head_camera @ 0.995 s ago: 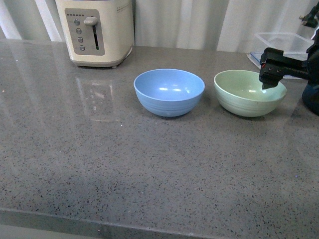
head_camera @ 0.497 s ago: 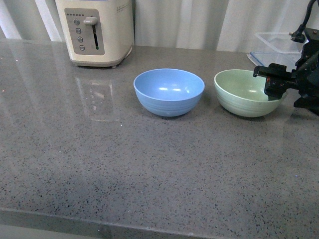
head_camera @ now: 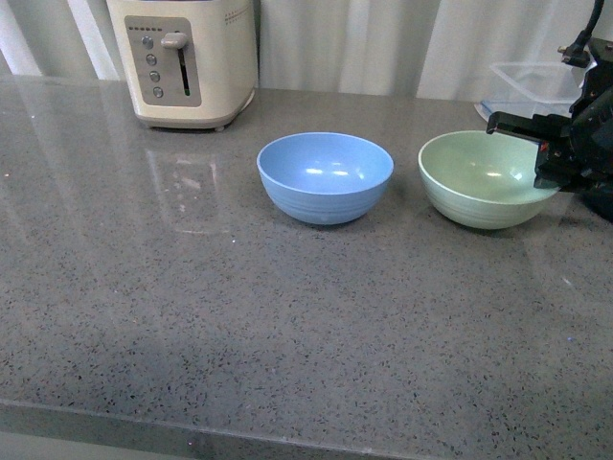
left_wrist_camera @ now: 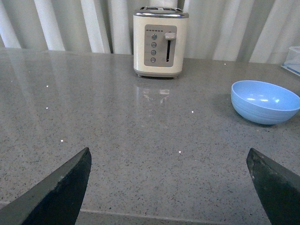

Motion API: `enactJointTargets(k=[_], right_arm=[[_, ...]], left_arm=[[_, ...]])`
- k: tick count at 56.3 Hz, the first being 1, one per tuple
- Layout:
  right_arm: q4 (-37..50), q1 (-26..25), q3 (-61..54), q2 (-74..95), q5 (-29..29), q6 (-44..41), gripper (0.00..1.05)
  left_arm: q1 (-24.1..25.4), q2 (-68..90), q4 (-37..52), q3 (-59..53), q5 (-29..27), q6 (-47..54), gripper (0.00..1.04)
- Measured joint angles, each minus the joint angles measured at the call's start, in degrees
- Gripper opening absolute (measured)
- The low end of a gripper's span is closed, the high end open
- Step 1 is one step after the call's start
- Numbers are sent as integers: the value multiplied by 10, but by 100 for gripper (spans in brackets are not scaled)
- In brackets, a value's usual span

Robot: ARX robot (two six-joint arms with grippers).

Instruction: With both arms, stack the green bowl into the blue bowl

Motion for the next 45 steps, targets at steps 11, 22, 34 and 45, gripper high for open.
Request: enactJointTargets(k=[11,22,34,45], right_arm=[[-7,37,24,-29,-16,2,2],[-8,130,85,-14,-24,2,2],[-22,165,121,30,-17,0,2],[-21,168,122,52,-12,-3,2]], left_arm=[[0,0,0,0,0,0,98],[0,0,0,0,0,0,98],[0,0,0,0,0,0,98],[0,0,0,0,0,0,98]])
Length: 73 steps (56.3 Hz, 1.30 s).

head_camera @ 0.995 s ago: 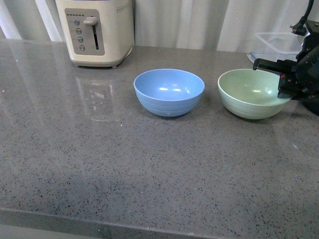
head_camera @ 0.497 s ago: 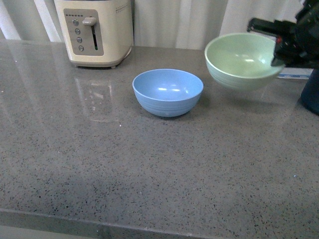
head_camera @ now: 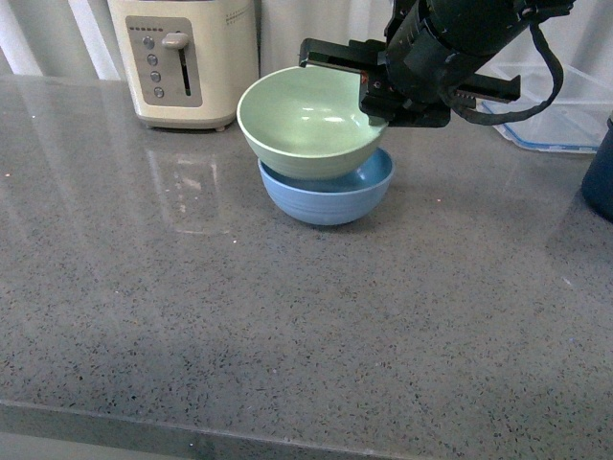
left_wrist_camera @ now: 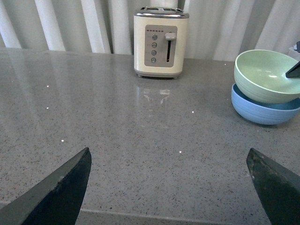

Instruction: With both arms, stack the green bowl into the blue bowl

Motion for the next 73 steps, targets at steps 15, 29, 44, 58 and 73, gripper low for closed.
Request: enactJointTargets(k=[15,29,44,58,73], right_arm=[[9,-9,-5,7,-5,-1,30],[123,-29,-114,-79,-57,37,66],[520,-73,-411,-308,55,-39,75],[600,-128,-639,-421,36,-183,17],[597,-166,-743,-527,3,-191,1]], left_arm=[[0,0,0,0,0,0,98],[0,0,0,0,0,0,98],[0,0,0,0,-1,0,98],[0,0,0,0,0,0,98],[0,0,0,0,0,0,98]])
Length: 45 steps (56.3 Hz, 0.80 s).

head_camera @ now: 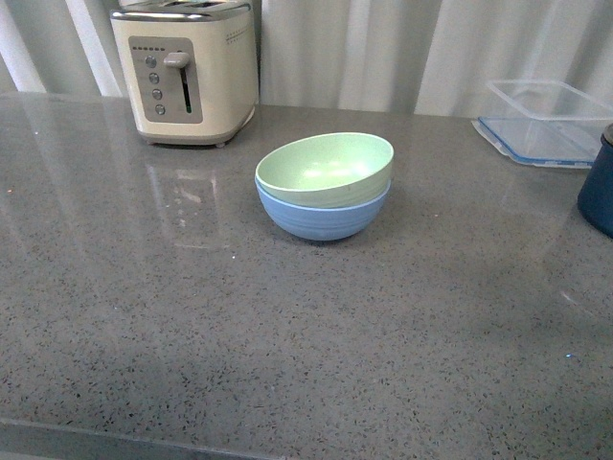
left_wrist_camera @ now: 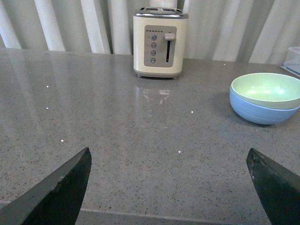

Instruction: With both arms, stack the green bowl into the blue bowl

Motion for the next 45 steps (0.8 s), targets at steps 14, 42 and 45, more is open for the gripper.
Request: enactJointTargets(k=[14,42,45], right_arm=[[-52,-56,-63,-113,-53,0,1],[-149,-58,-118,-268,-57,0,1],[-166,-58,-118,-287,-57,0,1]], left_arm=[[0,0,0,0,0,0,98],[0,0,0,0,0,0,98],[0,0,0,0,0,0,98]])
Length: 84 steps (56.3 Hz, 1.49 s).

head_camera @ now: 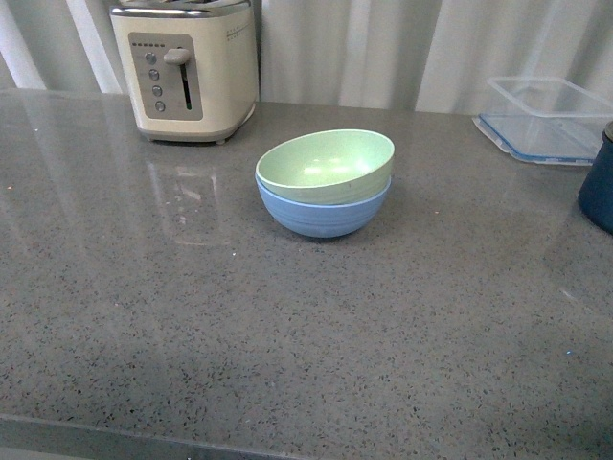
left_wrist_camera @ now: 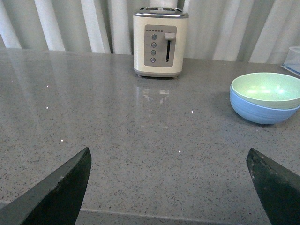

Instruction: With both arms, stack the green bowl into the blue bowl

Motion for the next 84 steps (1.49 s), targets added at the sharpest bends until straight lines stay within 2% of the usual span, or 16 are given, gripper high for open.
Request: enactJointTargets(k=[31,62,68,77,79,84], right_arm=[[-134,0,0,-140,0,0,1],[-220,0,0,-226,0,0,1],[-311,0,0,-298,-1,0,1],[-317,0,0,-320,-2,0,1],[-317,0,0,-320,-2,-1,6],[-317,0,0,-320,-2,-1,26]], left_arm=[[0,0,0,0,0,0,98],[0,0,0,0,0,0,98],[0,0,0,0,0,0,98],[0,0,0,0,0,0,98],[0,0,0,0,0,0,98],[0,0,0,0,0,0,98]])
